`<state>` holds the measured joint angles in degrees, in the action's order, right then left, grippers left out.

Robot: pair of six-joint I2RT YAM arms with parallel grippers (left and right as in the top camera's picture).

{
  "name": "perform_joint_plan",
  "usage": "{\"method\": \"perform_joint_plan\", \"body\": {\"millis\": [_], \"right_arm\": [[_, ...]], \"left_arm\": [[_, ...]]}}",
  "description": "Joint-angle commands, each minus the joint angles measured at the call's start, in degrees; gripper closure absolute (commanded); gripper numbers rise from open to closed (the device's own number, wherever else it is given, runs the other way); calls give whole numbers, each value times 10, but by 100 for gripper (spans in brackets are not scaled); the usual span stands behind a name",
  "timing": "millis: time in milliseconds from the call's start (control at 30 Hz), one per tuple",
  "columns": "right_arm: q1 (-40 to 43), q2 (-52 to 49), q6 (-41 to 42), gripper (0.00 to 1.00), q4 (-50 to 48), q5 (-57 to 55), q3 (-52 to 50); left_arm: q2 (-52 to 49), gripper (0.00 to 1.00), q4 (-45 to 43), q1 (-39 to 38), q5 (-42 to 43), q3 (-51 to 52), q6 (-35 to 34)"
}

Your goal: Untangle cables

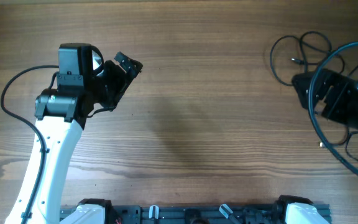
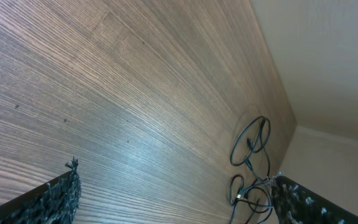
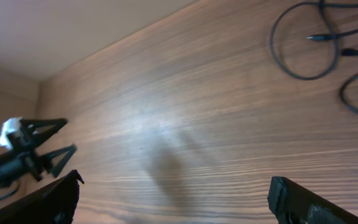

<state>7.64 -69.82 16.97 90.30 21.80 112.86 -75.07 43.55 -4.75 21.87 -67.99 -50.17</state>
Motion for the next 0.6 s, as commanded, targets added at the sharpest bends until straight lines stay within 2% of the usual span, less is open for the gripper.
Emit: {"method": "perform_joint_plan", "body": {"millis": [0,100,200,433,567], "right_arm": [[-13,5,10,0,-40,-88,-20],[-57,53,10,0,-125,-133,-89],[-95,130,10,1,-255,-163,-205],[-104,361,11,0,-600,-182,-571],[-105,509,11,0,-718,-201,-771]], "left_arm": [[0,0,0,0,-9,-3,9],[0,0,0,0,-9,-3,9],[0,0,0,0,-9,-3,9],[0,0,0,0,-9,-3,9],[0,0,0,0,-9,-3,9]]}}
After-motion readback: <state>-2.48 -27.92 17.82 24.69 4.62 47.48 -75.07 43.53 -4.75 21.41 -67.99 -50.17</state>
